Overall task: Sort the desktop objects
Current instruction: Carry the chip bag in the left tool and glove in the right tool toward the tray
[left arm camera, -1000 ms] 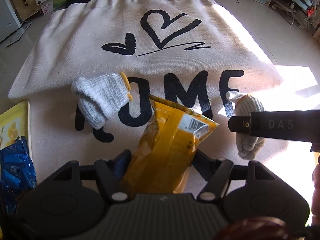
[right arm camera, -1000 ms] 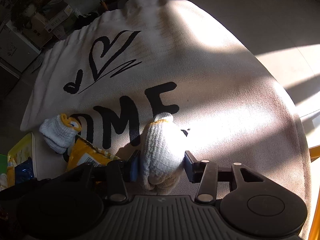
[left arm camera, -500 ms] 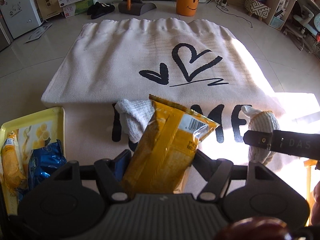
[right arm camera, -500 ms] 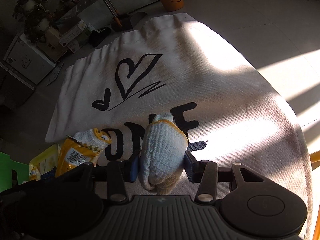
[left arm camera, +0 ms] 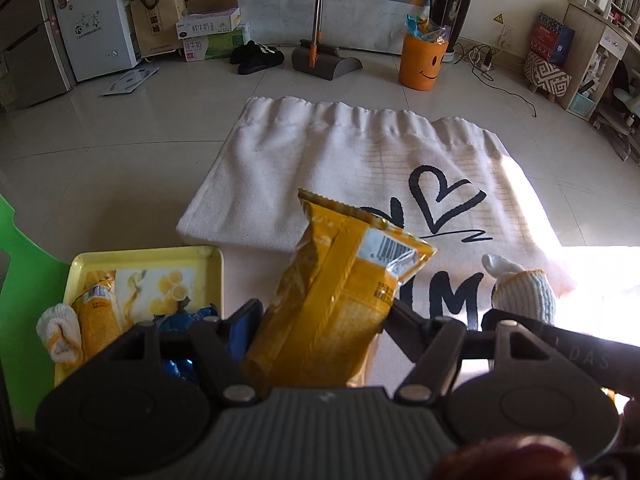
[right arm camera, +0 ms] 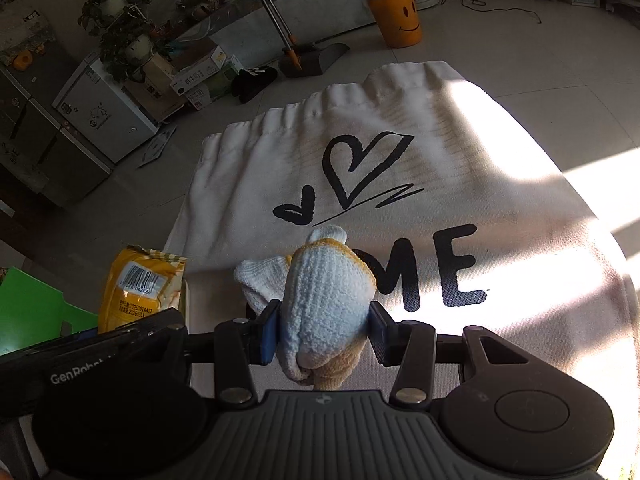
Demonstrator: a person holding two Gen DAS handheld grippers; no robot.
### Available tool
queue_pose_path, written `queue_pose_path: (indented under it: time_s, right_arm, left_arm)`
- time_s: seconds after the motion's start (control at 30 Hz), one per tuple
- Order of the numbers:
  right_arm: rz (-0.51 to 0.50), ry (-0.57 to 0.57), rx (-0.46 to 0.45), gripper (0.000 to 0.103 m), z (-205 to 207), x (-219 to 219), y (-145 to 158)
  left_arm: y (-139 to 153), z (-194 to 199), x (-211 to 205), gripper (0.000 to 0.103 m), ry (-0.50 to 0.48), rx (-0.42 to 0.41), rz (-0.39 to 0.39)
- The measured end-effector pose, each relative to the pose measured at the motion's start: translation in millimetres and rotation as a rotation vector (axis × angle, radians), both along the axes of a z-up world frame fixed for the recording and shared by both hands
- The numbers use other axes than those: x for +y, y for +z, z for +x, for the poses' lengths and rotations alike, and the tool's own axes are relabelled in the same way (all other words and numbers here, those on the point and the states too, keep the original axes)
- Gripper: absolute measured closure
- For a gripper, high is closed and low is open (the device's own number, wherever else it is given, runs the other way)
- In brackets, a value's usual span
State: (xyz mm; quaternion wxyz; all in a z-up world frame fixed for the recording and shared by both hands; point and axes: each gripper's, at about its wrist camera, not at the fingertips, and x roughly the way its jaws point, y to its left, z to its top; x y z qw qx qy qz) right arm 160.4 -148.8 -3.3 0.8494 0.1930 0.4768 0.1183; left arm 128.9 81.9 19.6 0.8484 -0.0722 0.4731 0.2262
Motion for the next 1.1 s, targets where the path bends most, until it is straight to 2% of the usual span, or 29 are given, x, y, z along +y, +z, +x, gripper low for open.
queue_pose_path:
  time_s: [0.3, 0.5, 0.57, 0.67, 0.8, 0.93, 1.03, 1.1]
  right_arm:
    - [0.059, 0.129, -0.027, 0.057, -8, 53, 11]
    - [0.092, 0.221, -0.048, 0.057, -16, 82, 14]
    - [0.094, 0.246, -0.047, 0.057, -19, 93, 12]
    - [0.091, 0.279, -0.019, 0.057, -22, 109, 2]
    - [0.100, 0.258, 0.023, 0.057, -19, 114, -8]
    - [0.055, 0.203, 0.032, 0.057, -15, 111, -14]
    - [0.041, 0.159, 0.057, 0.057, -9, 101, -22]
    - [0.033, 0.130, 0.063, 0.057, -5, 93, -24]
  left_arm:
    - [26, -24, 59, 0.036, 0.147, -0.057, -0.011]
    - [53, -44, 94, 0.037, 0.229, -0.127, 0.038]
    - [57, -50, 106, 0.037, 0.250, -0.139, 0.022]
    - [54, -55, 123, 0.037, 0.301, -0.129, -0.019]
    - [51, -58, 132, 0.036, 0.324, -0.116, -0.007]
    - [37, -54, 132, 0.022, 0.308, -0.092, -0.052]
    - [17, -43, 124, 0.022, 0.278, -0.034, -0.057]
    - [2, -34, 118, 0.018, 0.259, 0.004, -0.065]
